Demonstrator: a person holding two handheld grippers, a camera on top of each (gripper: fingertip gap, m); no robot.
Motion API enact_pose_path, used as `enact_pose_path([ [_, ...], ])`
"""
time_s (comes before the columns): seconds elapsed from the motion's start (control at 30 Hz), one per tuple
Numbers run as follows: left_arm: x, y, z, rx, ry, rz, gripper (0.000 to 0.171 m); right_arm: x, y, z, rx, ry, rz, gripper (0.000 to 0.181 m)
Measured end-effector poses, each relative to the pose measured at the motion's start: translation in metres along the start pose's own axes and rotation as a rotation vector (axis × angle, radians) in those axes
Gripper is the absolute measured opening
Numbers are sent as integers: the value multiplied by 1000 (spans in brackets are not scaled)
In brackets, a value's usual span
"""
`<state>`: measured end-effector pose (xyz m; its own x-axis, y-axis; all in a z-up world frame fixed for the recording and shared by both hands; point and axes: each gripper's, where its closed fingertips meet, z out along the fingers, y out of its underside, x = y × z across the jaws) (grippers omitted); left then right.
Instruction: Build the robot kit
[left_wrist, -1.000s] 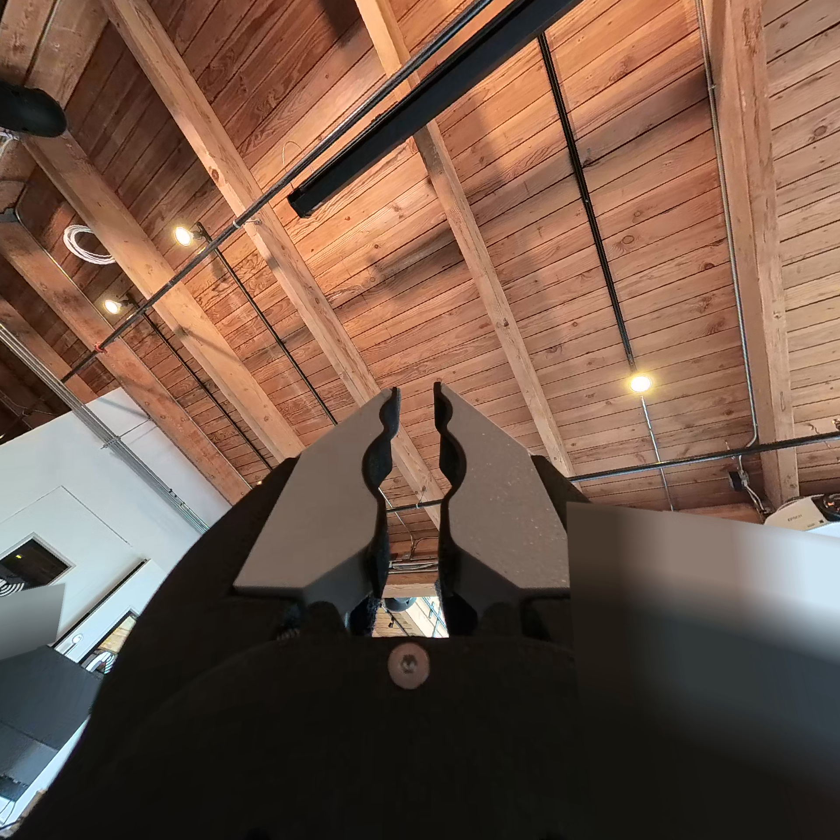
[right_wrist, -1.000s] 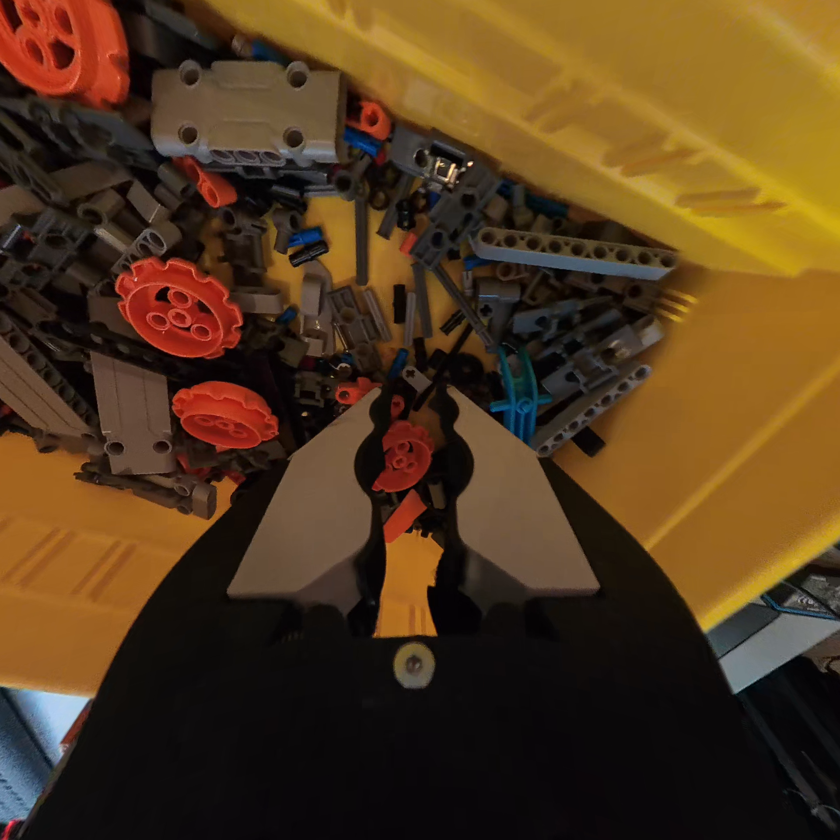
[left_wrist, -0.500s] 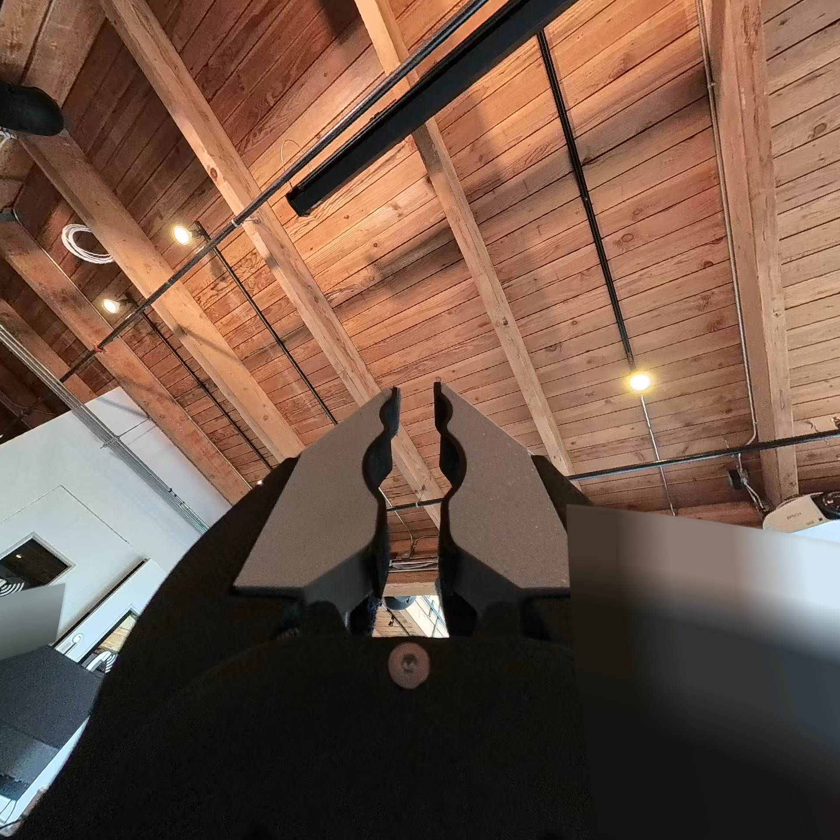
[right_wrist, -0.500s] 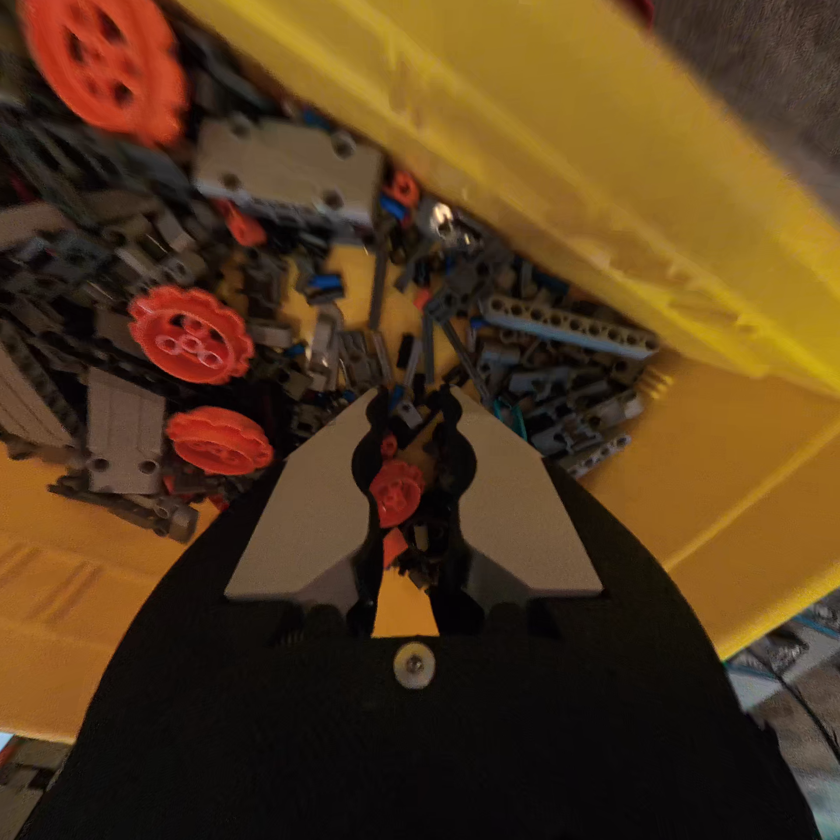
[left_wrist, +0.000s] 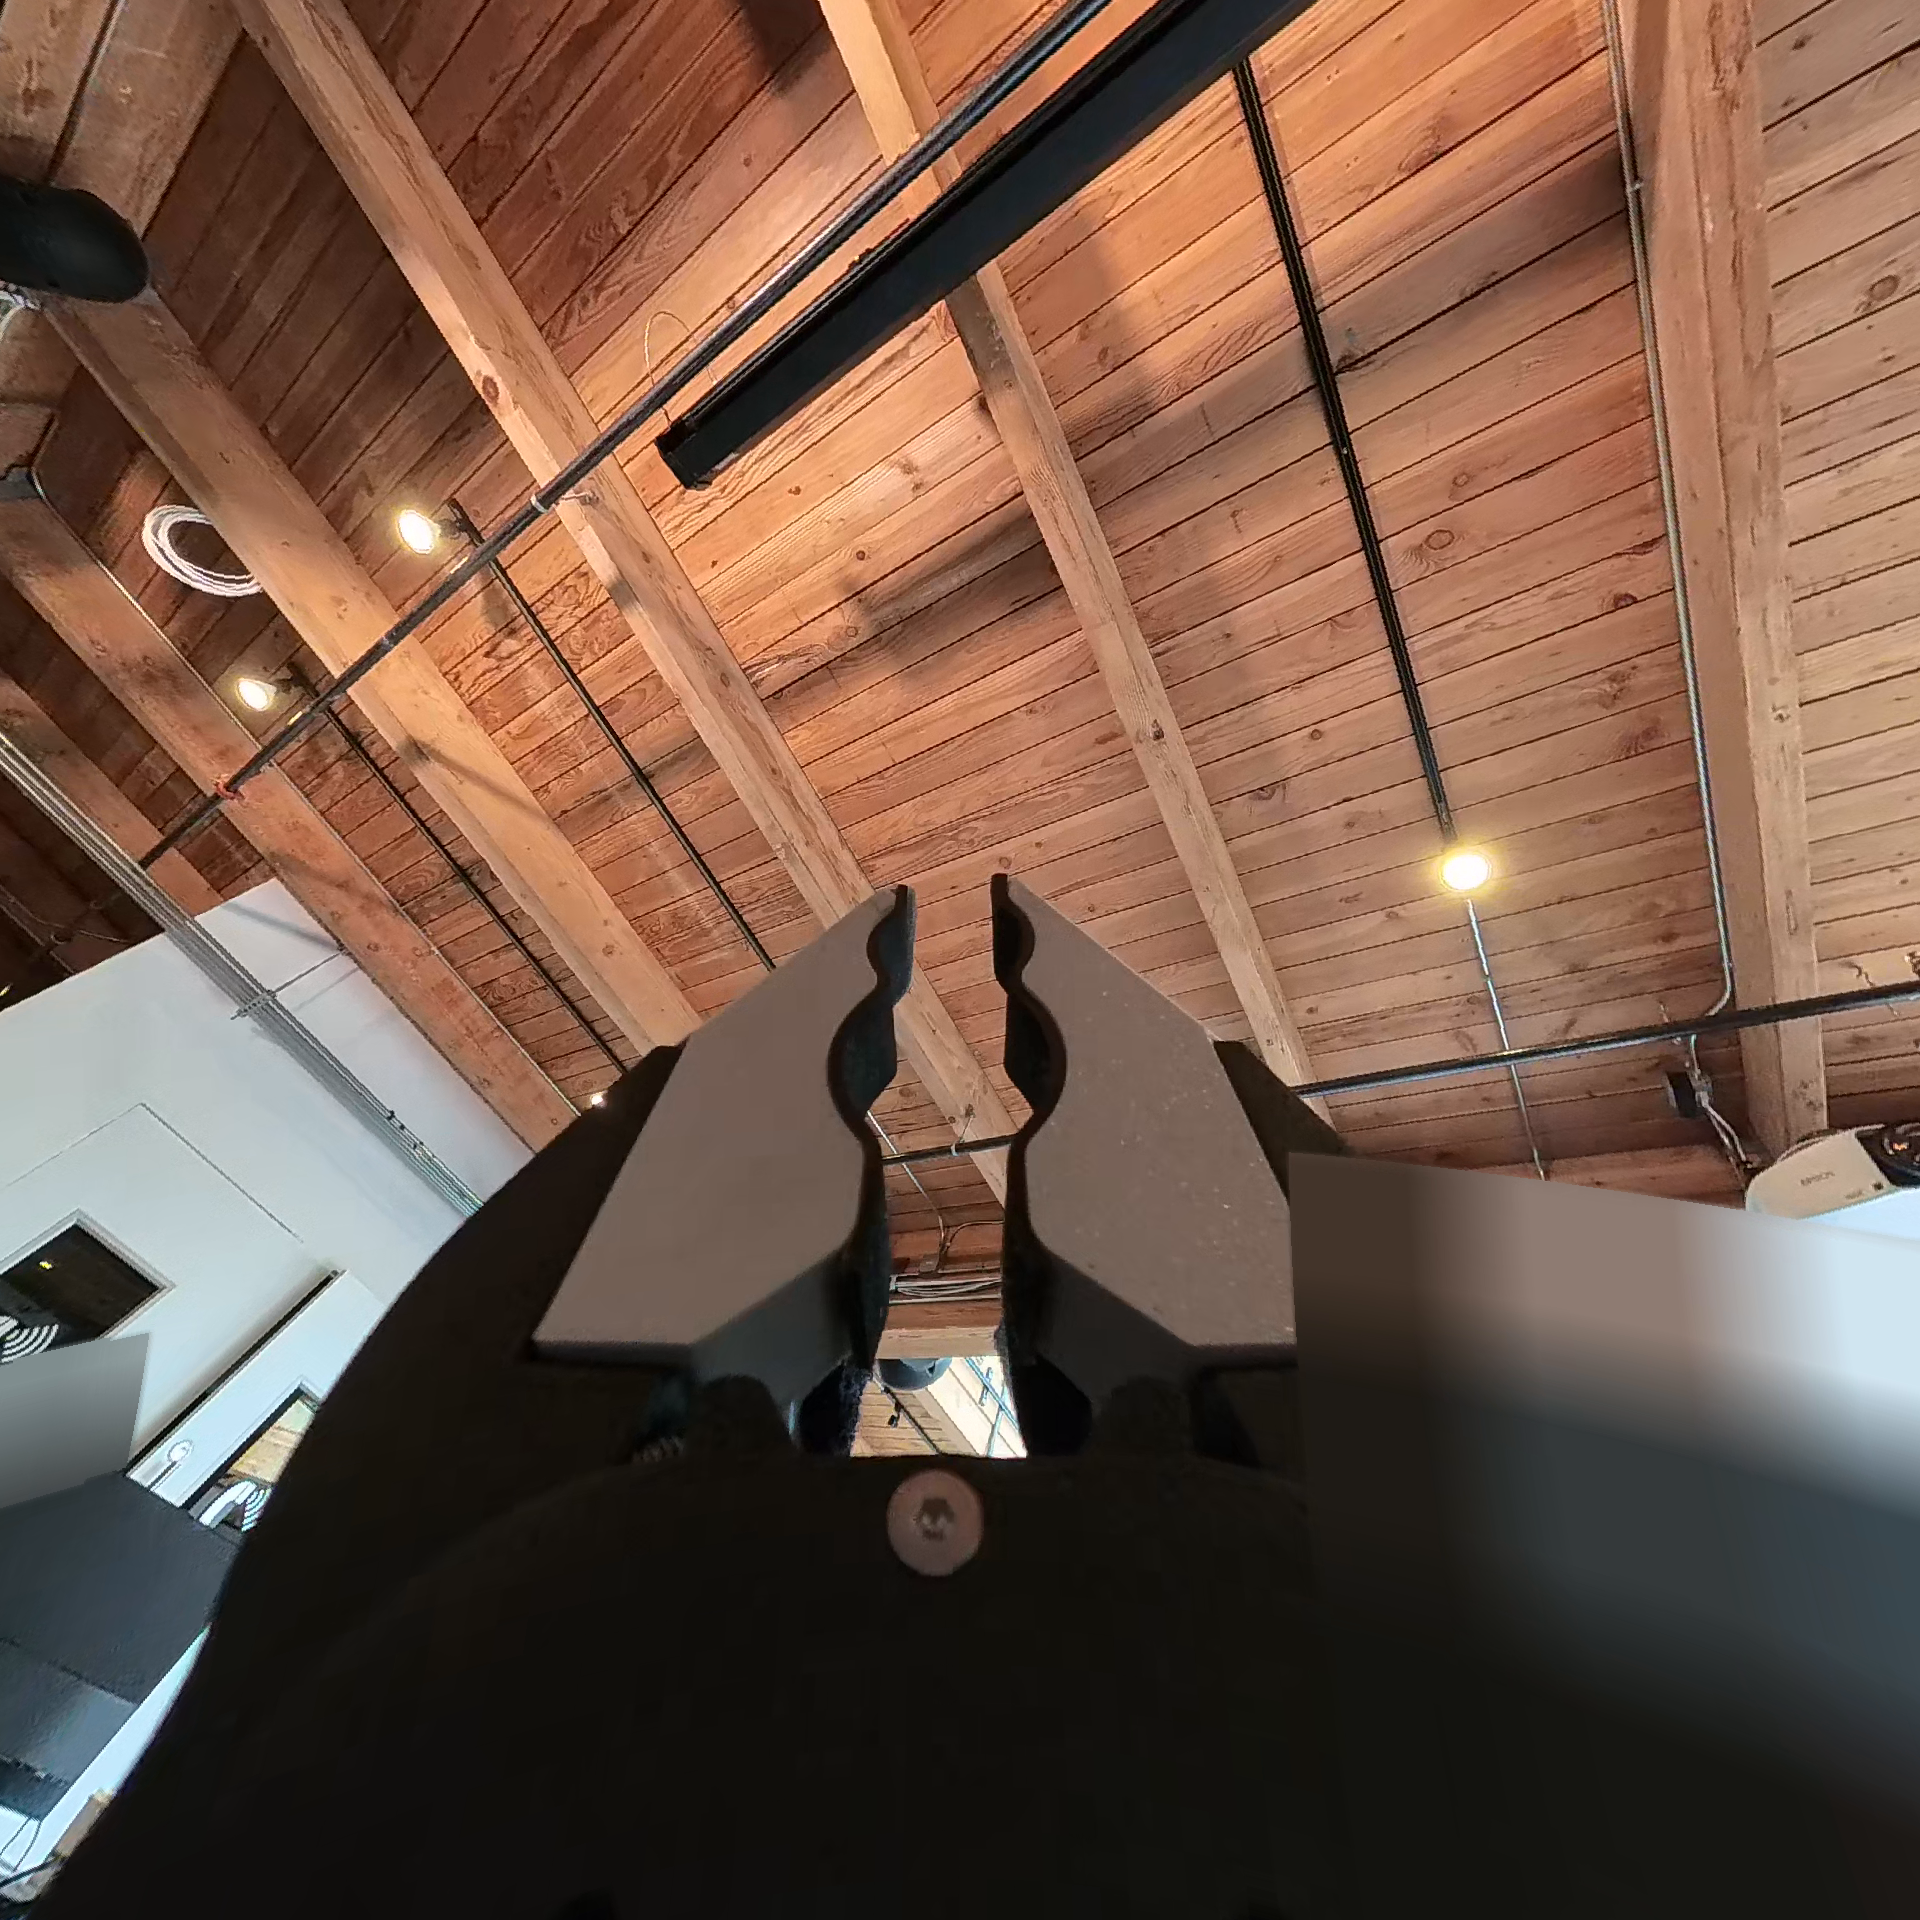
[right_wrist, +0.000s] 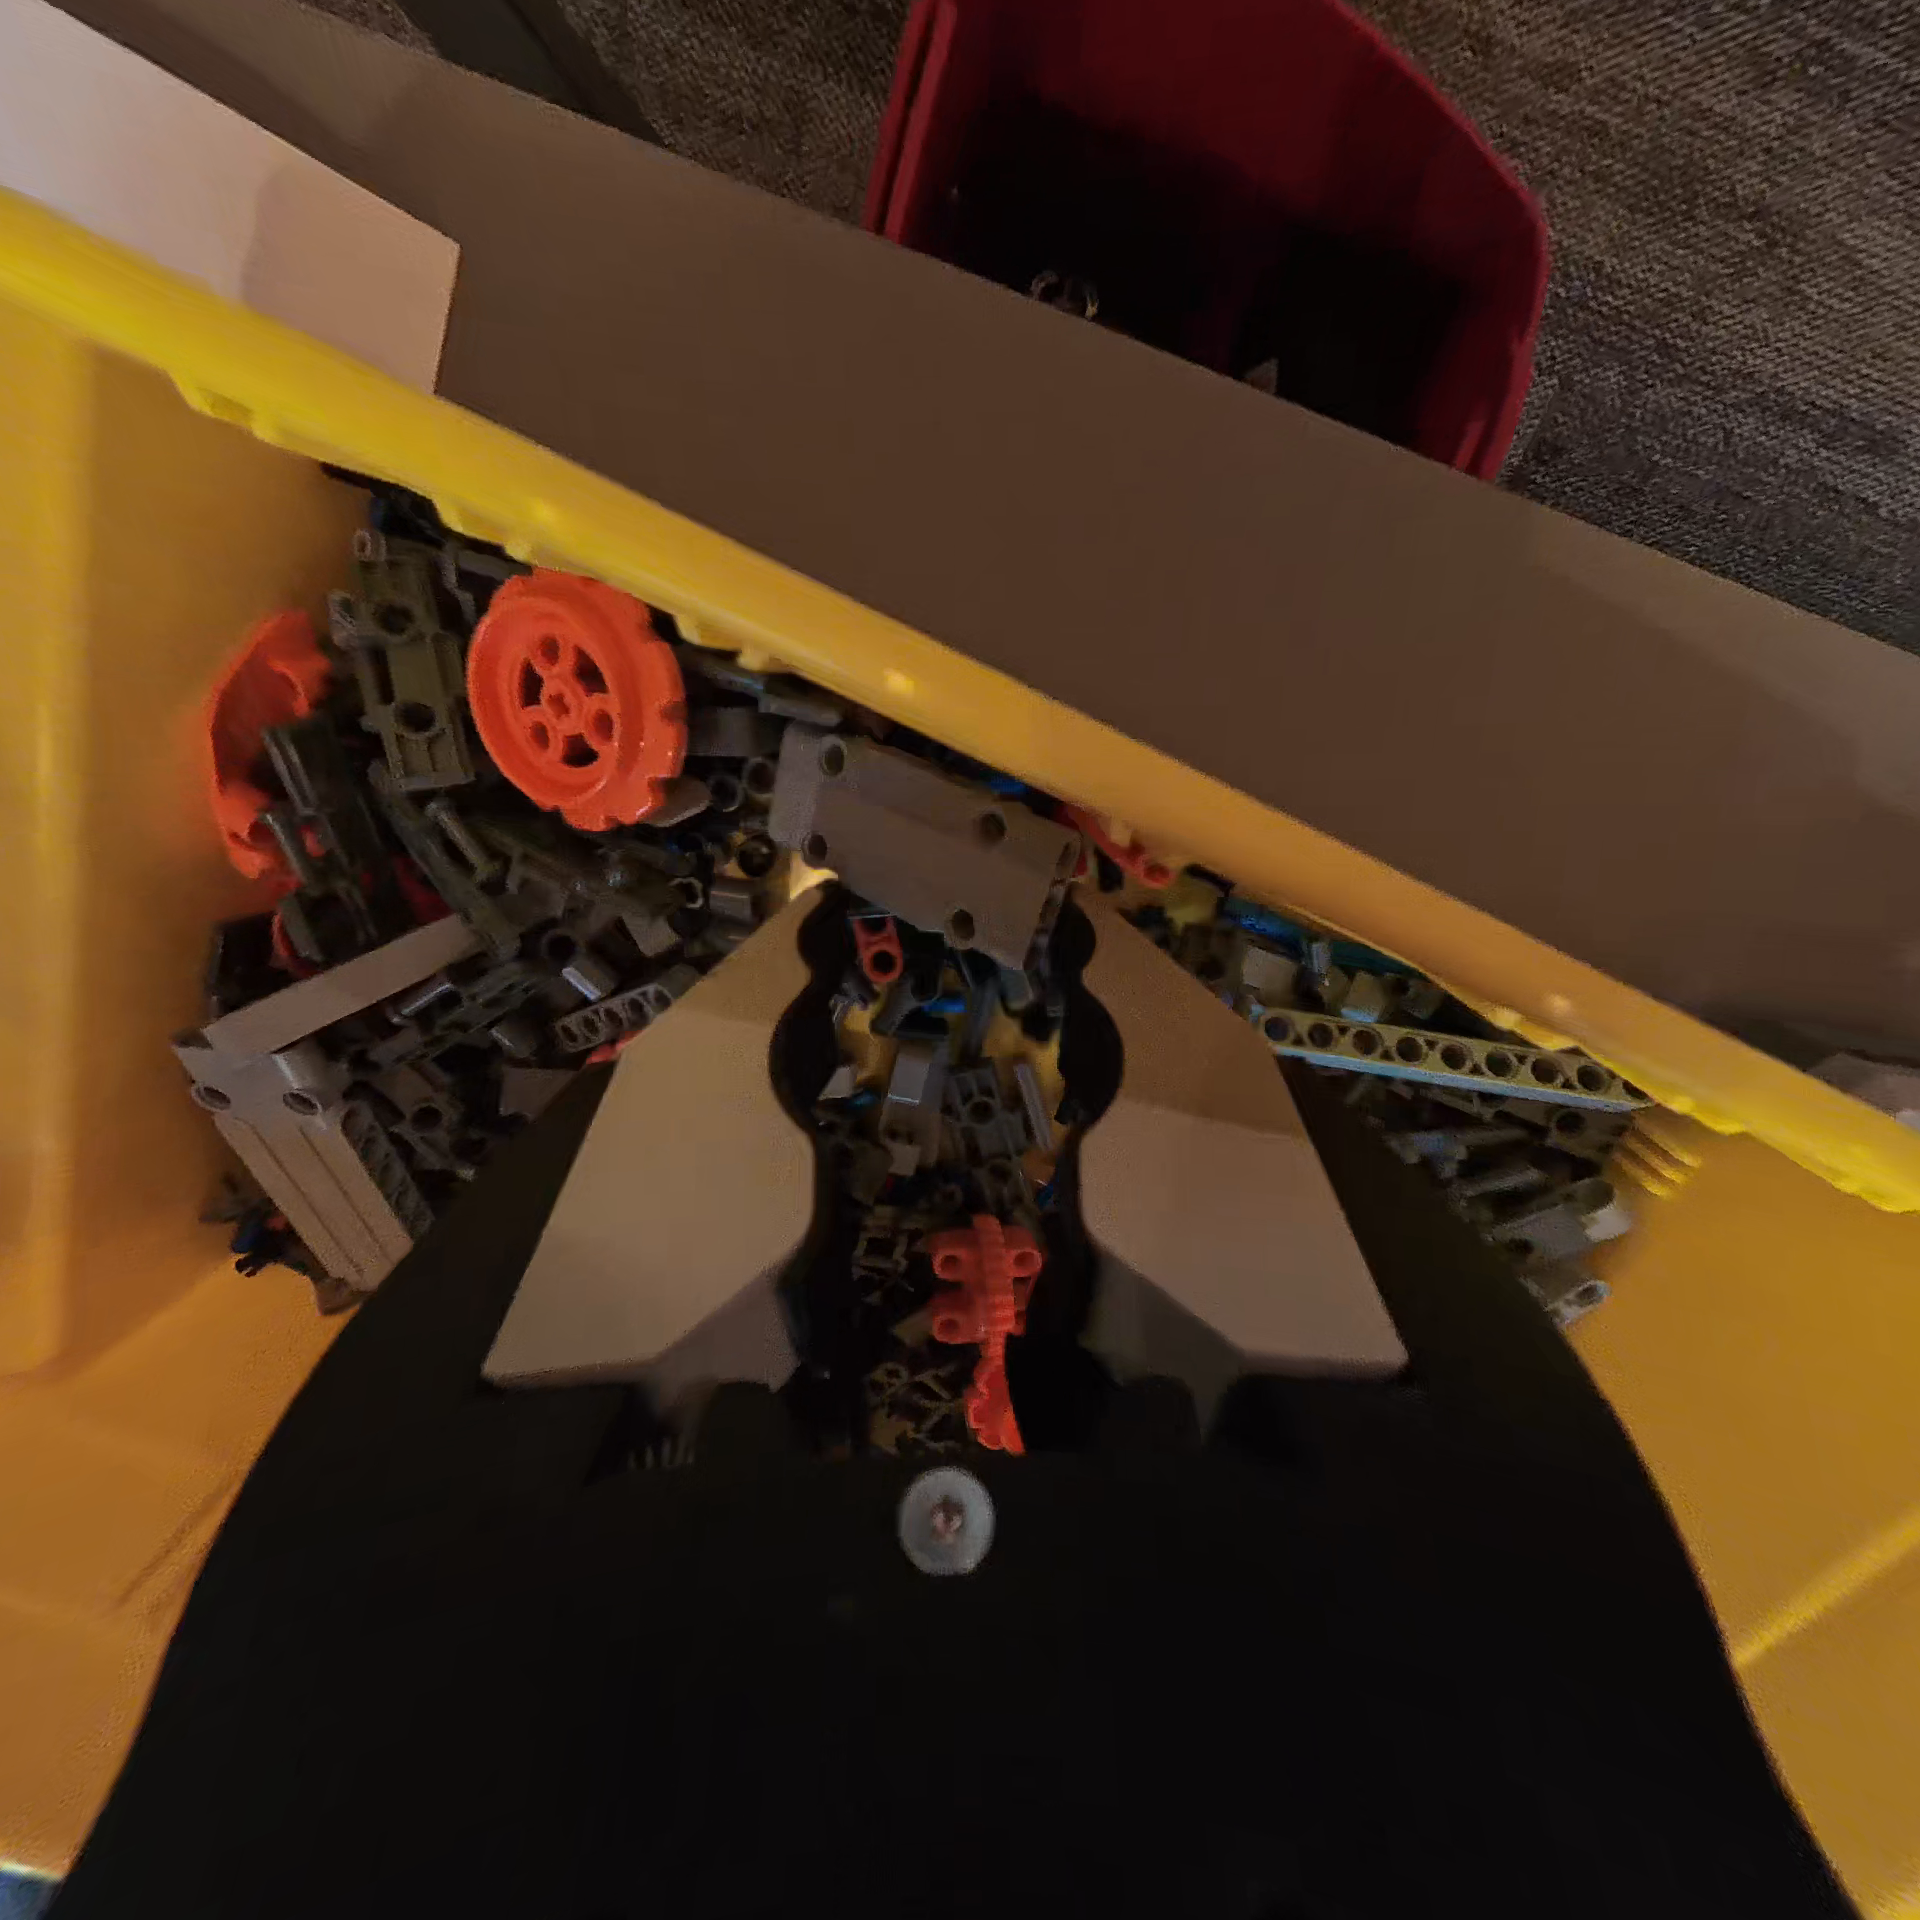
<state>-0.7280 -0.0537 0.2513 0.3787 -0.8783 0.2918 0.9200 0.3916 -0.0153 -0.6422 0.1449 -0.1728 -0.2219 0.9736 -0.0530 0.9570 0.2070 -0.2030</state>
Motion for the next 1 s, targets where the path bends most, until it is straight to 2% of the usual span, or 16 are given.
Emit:
enact_pose_path([
  [0.27, 0, -3, -1, 6, 0, -3, 12, 13, 15, -9, -17, -14, 86, 38],
  [0.47, 0, -4, -1, 8, 1, -2, 12, 40, 32, -34, 22, 13, 169, 37],
  [0.67, 1, -4, -1, 9, 2, 0, 12, 71, 63, -52, -36, 90, 224, 38],
  [0.73, 1, -3, -1, 7, 2, 1, 12, 68, 52, -54, 48, 71, 217, 48],
  [0.83, 1, -2, 0, 4, 1, 2, 12, 42, 22, -50, 152, -3, 118, 70],
  [1.0, 1, 0, 0, -2, 0, 3, 12, 6, -6, -22, 121, -33, -62, 83],
])
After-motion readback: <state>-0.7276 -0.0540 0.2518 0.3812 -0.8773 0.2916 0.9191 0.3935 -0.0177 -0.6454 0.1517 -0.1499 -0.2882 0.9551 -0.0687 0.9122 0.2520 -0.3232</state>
